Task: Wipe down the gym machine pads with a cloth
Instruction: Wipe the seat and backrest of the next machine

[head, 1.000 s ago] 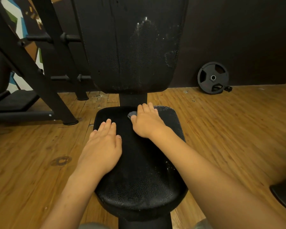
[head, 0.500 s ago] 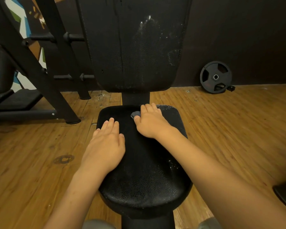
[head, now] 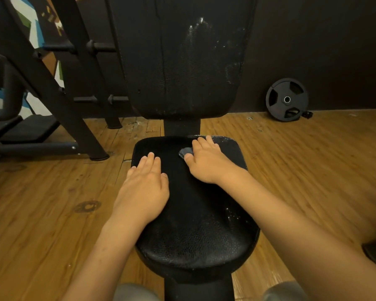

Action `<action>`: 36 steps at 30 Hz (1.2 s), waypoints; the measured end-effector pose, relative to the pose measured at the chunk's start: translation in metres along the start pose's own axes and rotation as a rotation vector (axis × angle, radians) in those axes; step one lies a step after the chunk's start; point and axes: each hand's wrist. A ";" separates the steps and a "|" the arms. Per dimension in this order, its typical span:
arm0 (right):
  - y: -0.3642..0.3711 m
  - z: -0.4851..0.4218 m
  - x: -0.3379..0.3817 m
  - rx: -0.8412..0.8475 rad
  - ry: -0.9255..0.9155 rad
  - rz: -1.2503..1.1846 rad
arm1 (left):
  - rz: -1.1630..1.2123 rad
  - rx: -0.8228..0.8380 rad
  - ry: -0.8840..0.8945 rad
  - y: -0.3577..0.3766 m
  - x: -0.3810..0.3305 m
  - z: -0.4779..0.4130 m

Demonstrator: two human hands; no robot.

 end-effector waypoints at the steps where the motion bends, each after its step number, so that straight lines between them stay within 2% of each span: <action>1: -0.002 -0.005 0.000 0.002 -0.003 0.012 | 0.001 0.000 0.002 0.000 0.000 0.000; 7: -0.016 -0.040 0.011 -0.032 0.080 0.052 | -0.004 0.006 0.003 -0.003 0.000 0.001; 14: 0.000 0.007 0.009 -0.028 0.041 -0.042 | -0.001 0.010 -0.003 -0.003 -0.001 0.001; 22: -0.009 -0.016 0.016 -0.037 0.122 0.006 | 0.014 0.009 0.002 -0.002 0.000 0.001; 30: 0.005 0.043 0.008 -0.035 -0.014 -0.034 | -0.002 -0.016 -0.001 0.002 0.001 0.000; 36: -0.007 0.010 0.018 -0.023 0.083 -0.009 | -0.001 -0.005 -0.002 0.001 0.002 -0.001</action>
Point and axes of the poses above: each hand's wrist, its own z-axis away from the middle knuckle, its own y-axis out of the palm, x = y × z, and after that the axes turned 7 degrees about y, right-handed
